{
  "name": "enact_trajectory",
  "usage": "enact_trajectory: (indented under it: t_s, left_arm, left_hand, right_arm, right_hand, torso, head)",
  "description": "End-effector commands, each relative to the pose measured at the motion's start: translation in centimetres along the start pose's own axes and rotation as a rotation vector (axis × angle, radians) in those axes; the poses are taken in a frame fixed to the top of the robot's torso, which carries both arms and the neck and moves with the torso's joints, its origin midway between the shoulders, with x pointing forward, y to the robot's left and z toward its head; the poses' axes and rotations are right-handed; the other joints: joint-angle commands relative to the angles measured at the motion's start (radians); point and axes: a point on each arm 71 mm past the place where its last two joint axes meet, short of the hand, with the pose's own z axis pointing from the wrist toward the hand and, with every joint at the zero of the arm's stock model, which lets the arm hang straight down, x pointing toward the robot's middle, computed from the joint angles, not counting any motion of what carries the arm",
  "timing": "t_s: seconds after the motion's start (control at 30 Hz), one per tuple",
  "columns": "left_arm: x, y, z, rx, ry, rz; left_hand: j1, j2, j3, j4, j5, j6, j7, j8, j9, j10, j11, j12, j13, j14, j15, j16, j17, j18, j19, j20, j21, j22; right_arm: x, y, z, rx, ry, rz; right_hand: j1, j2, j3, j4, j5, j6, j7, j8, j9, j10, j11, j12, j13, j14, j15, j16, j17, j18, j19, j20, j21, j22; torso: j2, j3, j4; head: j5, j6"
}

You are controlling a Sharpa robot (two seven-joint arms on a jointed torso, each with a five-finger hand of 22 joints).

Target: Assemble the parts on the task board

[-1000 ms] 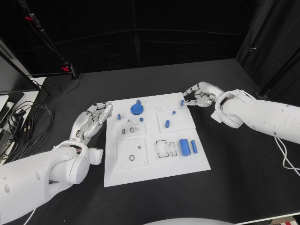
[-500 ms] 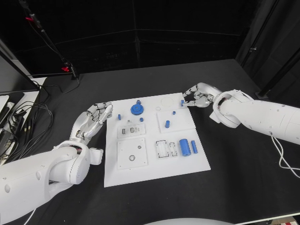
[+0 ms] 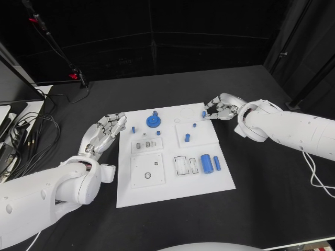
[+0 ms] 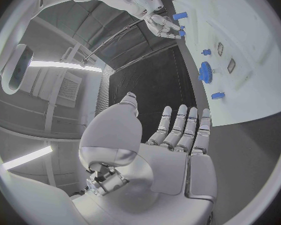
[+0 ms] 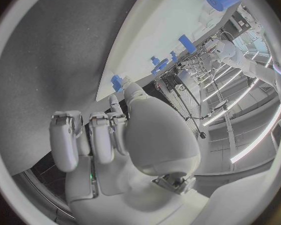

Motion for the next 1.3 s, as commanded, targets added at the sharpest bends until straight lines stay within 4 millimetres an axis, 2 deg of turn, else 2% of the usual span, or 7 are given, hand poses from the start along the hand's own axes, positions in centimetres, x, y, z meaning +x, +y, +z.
enact_trajectory:
  t_s: [0.03, 0.17, 0.63, 0.9, 1.07, 1.3]
  left_arm:
    - [0.03, -2.13, -0.24, 0.290, 0.003, 0.003]
    - [0.05, -2.12, -0.23, 0.289, 0.004, 0.002]
    - [0.02, -2.12, -0.23, 0.286, 0.004, 0.002]
    - [0.01, -2.10, -0.21, 0.284, 0.003, 0.003]
    - [0.00, -2.08, -0.20, 0.282, 0.003, 0.003]
    - [-0.01, -2.07, -0.19, 0.280, 0.003, 0.003]
  left_hand:
    - [0.005, 0.007, -0.007, 0.000, 0.006, 0.009, 0.160, 0.004, -0.001, 0.008, -0.001, 0.005, -0.001, 0.006, -0.001, 0.005, 0.000, 0.011, -0.001, 0.001, 0.003, 0.001]
    - [0.005, 0.007, -0.007, 0.000, 0.006, 0.009, 0.160, 0.004, -0.001, 0.008, -0.001, 0.005, -0.001, 0.006, -0.001, 0.005, 0.000, 0.011, -0.001, 0.001, 0.003, 0.001]
    - [0.006, 0.009, -0.008, 0.000, 0.006, 0.010, 0.160, 0.004, -0.001, 0.008, -0.001, 0.006, -0.001, 0.007, -0.001, 0.005, 0.000, 0.011, -0.002, 0.001, 0.003, 0.001]
    - [0.006, 0.009, -0.008, 0.000, 0.006, 0.010, 0.160, 0.004, -0.001, 0.008, -0.001, 0.006, -0.001, 0.007, -0.001, 0.005, 0.000, 0.011, -0.002, 0.001, 0.003, 0.001]
    - [0.006, 0.009, -0.008, 0.000, 0.006, 0.010, 0.160, 0.004, -0.001, 0.008, -0.001, 0.006, -0.001, 0.007, -0.001, 0.005, 0.000, 0.011, -0.002, 0.001, 0.003, 0.001]
    - [0.006, 0.009, -0.009, 0.000, 0.006, 0.010, 0.159, 0.004, -0.001, 0.009, -0.001, 0.006, -0.001, 0.007, -0.001, 0.005, 0.000, 0.011, -0.002, 0.001, 0.004, 0.001]
  right_arm:
    - [0.13, 0.19, 0.13, 0.000, 0.014, -0.006]
    - [0.27, 0.36, 0.28, -0.003, 0.017, -0.006]
    - [0.55, 0.54, 0.53, 0.004, 0.029, -0.006]
    - [0.59, 0.52, 0.59, 0.013, 0.028, -0.009]
    - [0.62, 0.62, 0.65, 0.010, 0.021, -0.009]
    - [0.51, 0.81, 0.72, 0.001, -0.008, -0.011]
  right_hand:
    - [0.008, 0.001, 0.001, -0.007, -0.006, 0.010, -0.001, 0.007, 0.002, 0.106, -0.002, 0.003, 0.263, 0.106, 0.003, 0.002, 0.263, -0.007, 0.104, 0.001, 0.003, 0.263]
    - [0.009, 0.002, 0.002, -0.007, -0.006, 0.014, -0.004, 0.009, 0.003, 0.106, -0.006, 0.003, 0.263, 0.106, 0.001, 0.002, 0.263, -0.007, 0.104, 0.000, 0.003, 0.263]
    - [0.016, 0.012, 0.004, -0.010, -0.006, 0.057, -0.023, 0.028, 0.009, 0.106, -0.025, 0.003, 0.263, 0.106, -0.015, 0.002, 0.263, -0.007, 0.104, -0.015, 0.003, 0.263]
    - [0.020, 0.016, 0.006, -0.011, -0.005, 0.073, -0.026, 0.033, 0.010, 0.106, -0.028, 0.003, 0.263, 0.106, -0.018, 0.002, 0.263, -0.007, 0.104, -0.018, 0.003, 0.263]
    - [0.023, 0.026, 0.011, -0.010, -0.002, 0.107, -0.032, 0.043, 0.013, 0.106, -0.032, 0.003, 0.263, 0.106, -0.021, 0.002, 0.263, -0.007, 0.104, -0.023, 0.003, 0.263]
    - [0.038, 0.048, 0.026, -0.014, 0.012, 0.196, -0.037, 0.068, 0.021, 0.106, -0.027, 0.003, 0.263, 0.106, -0.018, 0.002, 0.263, -0.007, 0.104, -0.022, 0.003, 0.263]
  torso:
    - [0.000, 0.0003, 0.0001]
    - [0.000, -0.0004, 0.0014]
    - [0.000, -0.0003, -0.0001]
    - [0.000, -0.0001, 0.0002]
    - [-0.001, 0.0000, 0.0004]
    - [0.000, 0.0000, 0.0006]
  head:
    - [0.002, -0.001]
    - [0.002, -0.003]
    - [0.005, -0.008]
    - [0.006, -0.011]
    - [0.011, -0.012]
    - [0.014, -0.013]
